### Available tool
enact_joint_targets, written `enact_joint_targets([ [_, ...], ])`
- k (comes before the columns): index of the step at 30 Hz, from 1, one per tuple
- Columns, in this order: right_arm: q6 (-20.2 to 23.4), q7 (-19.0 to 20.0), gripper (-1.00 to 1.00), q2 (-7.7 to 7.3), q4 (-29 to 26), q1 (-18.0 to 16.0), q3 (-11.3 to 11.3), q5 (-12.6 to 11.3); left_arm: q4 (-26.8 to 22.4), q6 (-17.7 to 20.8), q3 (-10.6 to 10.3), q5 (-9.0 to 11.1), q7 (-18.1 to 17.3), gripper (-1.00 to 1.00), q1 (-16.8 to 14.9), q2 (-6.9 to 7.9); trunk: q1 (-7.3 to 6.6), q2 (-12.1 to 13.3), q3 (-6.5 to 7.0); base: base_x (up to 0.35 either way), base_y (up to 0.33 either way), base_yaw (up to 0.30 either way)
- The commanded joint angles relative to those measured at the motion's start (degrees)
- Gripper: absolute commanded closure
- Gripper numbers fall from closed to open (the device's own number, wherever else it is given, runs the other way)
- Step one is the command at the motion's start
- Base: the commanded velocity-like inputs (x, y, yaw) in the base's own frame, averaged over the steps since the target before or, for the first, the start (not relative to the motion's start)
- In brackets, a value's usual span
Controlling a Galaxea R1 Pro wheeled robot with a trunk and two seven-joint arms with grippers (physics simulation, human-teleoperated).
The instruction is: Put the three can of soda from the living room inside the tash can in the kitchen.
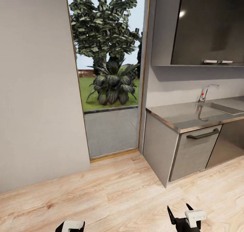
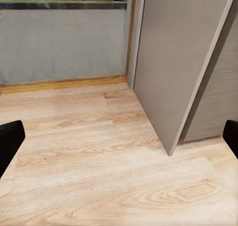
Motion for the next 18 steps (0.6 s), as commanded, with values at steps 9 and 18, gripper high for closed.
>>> enact_joint_targets([
  [9, 0.1, -0.2, -1.00, 0.05, 0.0, 0.0, 0.0, -0.1, 0.0, 0.0, 0.0, 0.0, 0.0, -1.00, 0.0, 0.00, 0.00, 0.0, 0.00, 0.000, 0.000, -0.003],
  [18, 2.0, -1.0, -1.00, 1.24, 0.0, -0.5, -0.4, -3.0, 0.0, 0.0, 0.0, 0.0, 0.0, -1.00, 0.0, 0.00, 0.00, 0.0, 0.00, 0.000, 0.000, -0.150],
])
